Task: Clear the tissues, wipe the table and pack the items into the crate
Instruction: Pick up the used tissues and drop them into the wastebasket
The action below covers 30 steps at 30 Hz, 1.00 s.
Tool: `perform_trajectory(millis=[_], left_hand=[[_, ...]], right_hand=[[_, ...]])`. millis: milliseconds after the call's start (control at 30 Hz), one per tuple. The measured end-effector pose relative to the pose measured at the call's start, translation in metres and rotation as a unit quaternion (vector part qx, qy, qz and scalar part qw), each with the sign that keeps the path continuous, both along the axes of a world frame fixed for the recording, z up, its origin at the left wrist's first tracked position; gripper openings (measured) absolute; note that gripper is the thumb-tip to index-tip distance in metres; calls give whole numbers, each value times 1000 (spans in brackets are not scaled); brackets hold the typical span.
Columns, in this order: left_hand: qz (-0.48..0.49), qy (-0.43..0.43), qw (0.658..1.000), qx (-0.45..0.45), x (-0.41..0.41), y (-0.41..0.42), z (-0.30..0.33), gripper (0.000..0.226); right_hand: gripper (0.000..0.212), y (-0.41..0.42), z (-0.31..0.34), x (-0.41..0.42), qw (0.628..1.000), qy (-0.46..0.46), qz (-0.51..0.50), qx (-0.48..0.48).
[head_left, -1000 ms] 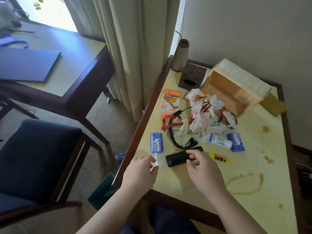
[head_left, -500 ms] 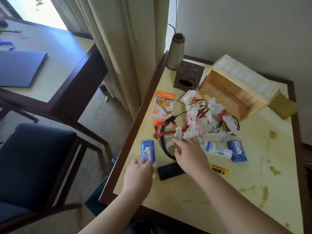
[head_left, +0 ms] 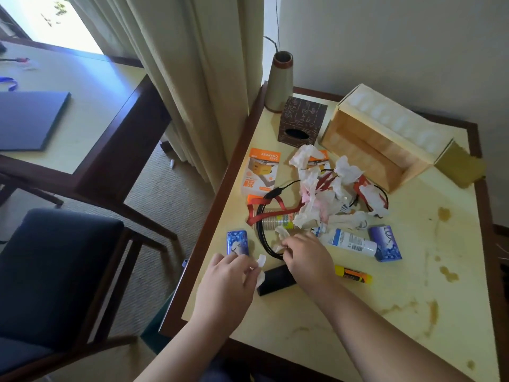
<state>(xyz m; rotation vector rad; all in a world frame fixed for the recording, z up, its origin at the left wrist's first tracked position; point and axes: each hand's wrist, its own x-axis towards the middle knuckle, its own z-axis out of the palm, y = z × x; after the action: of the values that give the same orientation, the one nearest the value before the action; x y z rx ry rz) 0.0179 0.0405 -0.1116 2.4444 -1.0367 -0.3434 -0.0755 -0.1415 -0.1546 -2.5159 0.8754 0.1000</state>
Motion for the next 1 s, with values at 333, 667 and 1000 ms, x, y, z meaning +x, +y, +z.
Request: perform_trajectory(millis=[333, 667, 1000], left_hand=[[-54, -35, 995, -79, -3, -84, 2, 7], [-90, -21, 994, 53, 1, -161, -15, 20], [-42, 34, 996, -65, 0, -129, 0, 4]], right_hand=[[14, 5, 16, -70, 985, -105, -133, -25], [36, -9, 22, -88, 981, -83, -174, 9], [47, -33, 17, -68, 992, -24, -120, -2]])
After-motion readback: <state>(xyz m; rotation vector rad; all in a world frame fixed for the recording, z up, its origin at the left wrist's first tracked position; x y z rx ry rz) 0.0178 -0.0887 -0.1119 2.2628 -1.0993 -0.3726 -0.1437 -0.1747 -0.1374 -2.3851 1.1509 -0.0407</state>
